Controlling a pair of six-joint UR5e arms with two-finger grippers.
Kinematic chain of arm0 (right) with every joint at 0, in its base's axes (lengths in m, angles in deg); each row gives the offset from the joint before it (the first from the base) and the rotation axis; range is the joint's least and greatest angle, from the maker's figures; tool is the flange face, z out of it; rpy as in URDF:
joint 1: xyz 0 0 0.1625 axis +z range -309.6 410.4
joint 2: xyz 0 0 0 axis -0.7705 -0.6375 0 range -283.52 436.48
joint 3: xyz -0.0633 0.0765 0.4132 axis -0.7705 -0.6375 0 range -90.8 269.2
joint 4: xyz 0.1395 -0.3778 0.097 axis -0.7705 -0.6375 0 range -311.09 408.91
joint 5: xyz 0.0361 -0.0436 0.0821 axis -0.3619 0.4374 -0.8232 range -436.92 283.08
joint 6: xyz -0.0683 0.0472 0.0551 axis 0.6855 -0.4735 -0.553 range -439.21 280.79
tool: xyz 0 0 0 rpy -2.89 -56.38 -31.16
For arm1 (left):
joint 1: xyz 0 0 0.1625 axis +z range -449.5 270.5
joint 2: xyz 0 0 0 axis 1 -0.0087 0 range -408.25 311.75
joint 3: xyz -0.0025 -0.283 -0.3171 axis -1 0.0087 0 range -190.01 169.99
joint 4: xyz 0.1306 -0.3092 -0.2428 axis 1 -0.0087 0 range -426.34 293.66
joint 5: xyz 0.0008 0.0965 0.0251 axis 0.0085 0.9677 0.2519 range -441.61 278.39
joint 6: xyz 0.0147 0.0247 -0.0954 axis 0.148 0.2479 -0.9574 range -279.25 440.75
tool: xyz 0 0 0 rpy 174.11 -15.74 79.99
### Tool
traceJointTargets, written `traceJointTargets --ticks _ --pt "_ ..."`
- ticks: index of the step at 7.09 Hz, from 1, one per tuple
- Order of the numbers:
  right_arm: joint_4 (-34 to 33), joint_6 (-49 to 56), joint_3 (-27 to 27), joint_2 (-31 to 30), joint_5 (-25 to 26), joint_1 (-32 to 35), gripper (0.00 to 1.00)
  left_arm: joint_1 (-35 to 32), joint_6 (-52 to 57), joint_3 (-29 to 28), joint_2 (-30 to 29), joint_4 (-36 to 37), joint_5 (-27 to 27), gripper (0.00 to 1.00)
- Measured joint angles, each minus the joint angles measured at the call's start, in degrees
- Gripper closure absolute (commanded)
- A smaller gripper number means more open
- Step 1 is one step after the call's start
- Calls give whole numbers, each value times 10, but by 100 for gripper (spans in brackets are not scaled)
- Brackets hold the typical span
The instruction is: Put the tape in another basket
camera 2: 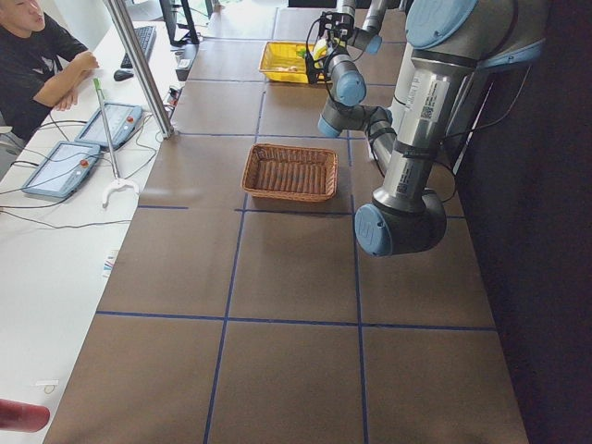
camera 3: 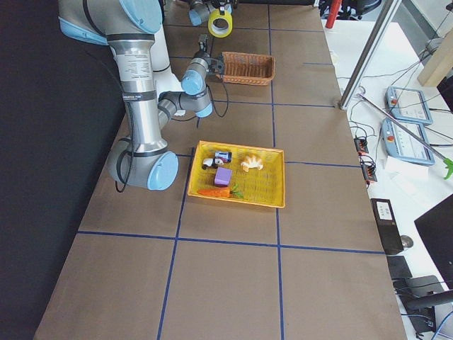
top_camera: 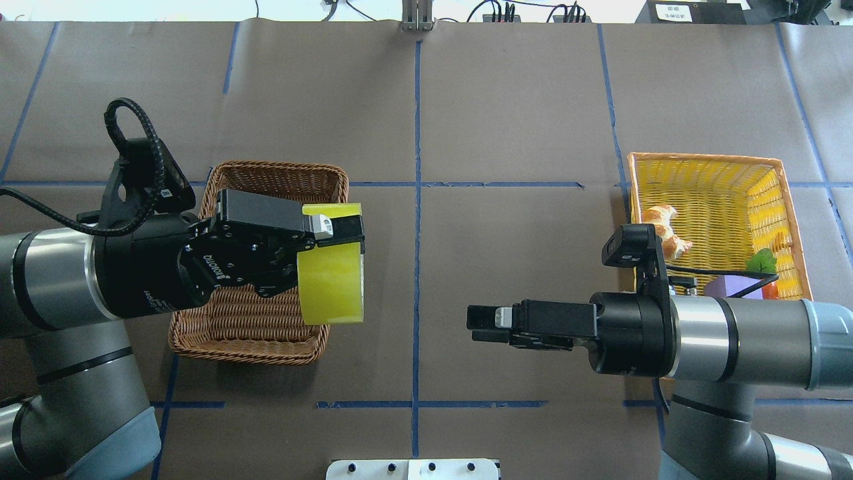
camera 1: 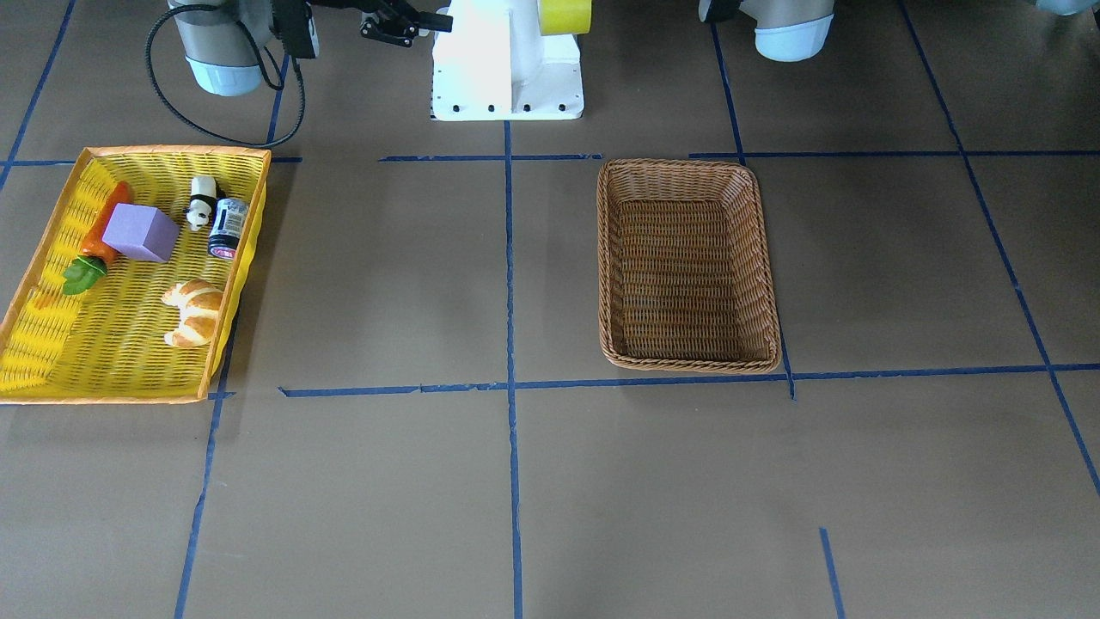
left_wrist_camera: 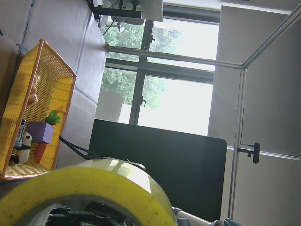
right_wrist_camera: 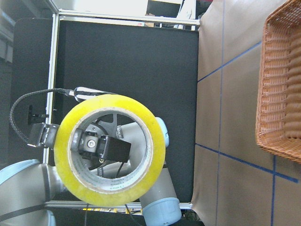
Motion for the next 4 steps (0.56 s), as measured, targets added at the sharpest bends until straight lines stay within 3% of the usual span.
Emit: traceJointTargets --ticks 2,4 --pt "-124 0 4 -7 -46 70 0 -14 4 -8 22 51 -4 100" --pt "-270 20 7 1 -185 184 0 -22 34 -8 27 149 -11 100"
